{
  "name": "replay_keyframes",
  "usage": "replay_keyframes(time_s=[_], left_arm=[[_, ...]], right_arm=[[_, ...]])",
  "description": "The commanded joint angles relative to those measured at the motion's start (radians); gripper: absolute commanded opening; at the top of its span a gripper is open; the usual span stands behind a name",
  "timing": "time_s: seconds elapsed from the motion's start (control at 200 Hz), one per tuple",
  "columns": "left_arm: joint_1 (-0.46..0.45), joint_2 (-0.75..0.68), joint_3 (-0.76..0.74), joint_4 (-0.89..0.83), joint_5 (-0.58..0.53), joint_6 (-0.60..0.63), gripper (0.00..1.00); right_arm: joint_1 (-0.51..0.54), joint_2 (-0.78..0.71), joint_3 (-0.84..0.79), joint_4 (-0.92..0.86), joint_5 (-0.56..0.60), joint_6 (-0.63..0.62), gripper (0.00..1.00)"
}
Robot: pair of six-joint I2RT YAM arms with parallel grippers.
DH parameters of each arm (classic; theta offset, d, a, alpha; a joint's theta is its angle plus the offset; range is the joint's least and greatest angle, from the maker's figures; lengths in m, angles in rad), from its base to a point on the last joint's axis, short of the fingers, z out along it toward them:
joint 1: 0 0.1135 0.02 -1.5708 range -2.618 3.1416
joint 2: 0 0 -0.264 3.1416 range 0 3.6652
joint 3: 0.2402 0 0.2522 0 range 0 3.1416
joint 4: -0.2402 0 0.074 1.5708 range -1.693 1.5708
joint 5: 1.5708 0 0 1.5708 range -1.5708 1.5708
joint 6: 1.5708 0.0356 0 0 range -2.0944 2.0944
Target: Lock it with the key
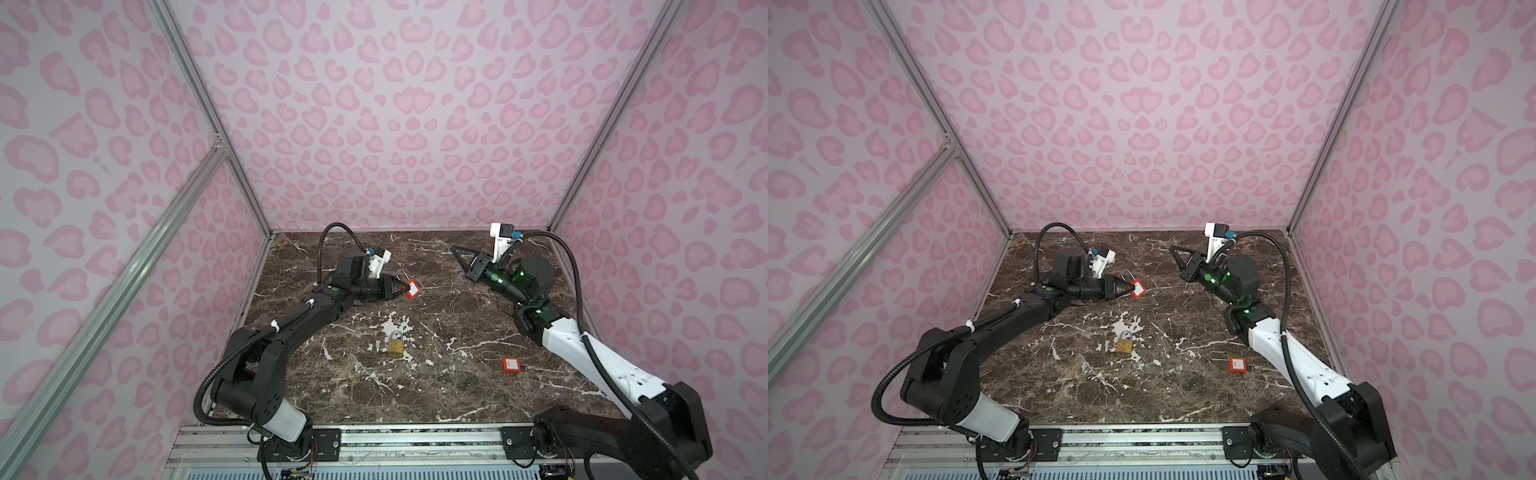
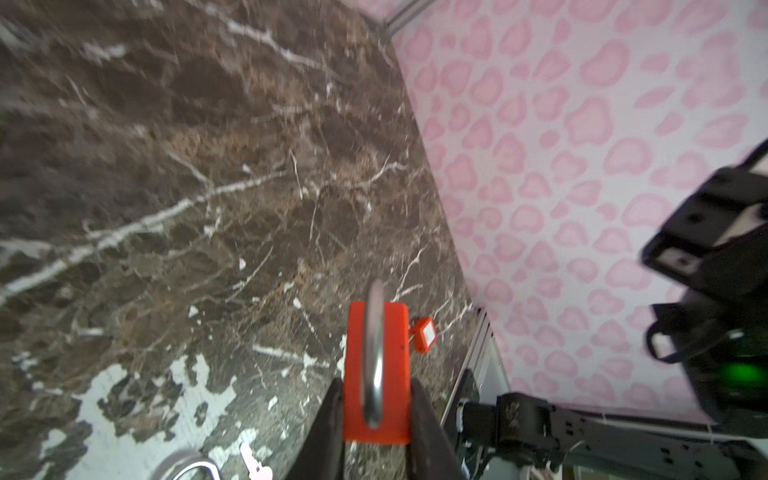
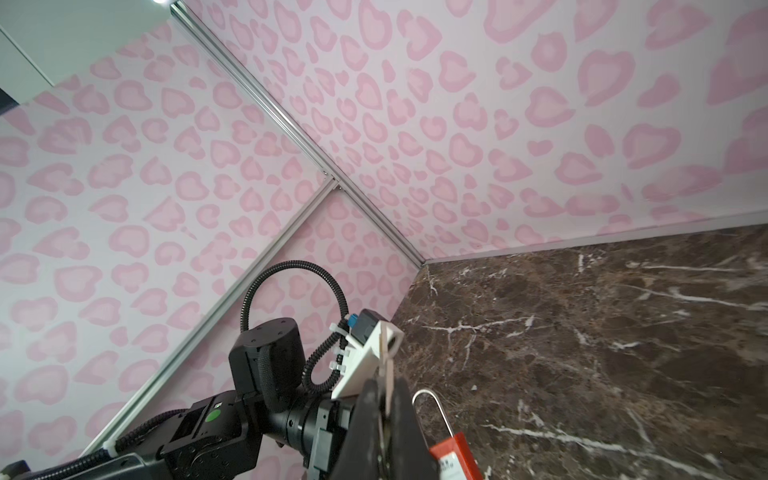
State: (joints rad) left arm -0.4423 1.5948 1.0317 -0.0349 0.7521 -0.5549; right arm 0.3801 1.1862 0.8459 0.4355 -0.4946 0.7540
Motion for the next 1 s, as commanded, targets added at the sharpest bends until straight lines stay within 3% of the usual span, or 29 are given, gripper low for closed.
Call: replay_keyframes(time_s=[0.0, 0.425, 0.995], left_arm=[[-0.034, 0.056, 0.001, -0.121, 0.06, 0.128, 0.05], [-0.145, 0.244, 0.038, -0.201, 0.113, 0.259, 0.08], [-0.162, 0.303, 0.06, -0.281, 0.046, 0.307, 0.1]], right_arm=[[-0.023, -0.062, -0.033, -0.215, 0.11, -0.116, 0.0], [-0.074, -0.113, -0.069, -0.272, 0.09, -0.116, 0.0], [-0.072, -0.077, -0.059, -0.283, 0.081, -0.11, 0.0]])
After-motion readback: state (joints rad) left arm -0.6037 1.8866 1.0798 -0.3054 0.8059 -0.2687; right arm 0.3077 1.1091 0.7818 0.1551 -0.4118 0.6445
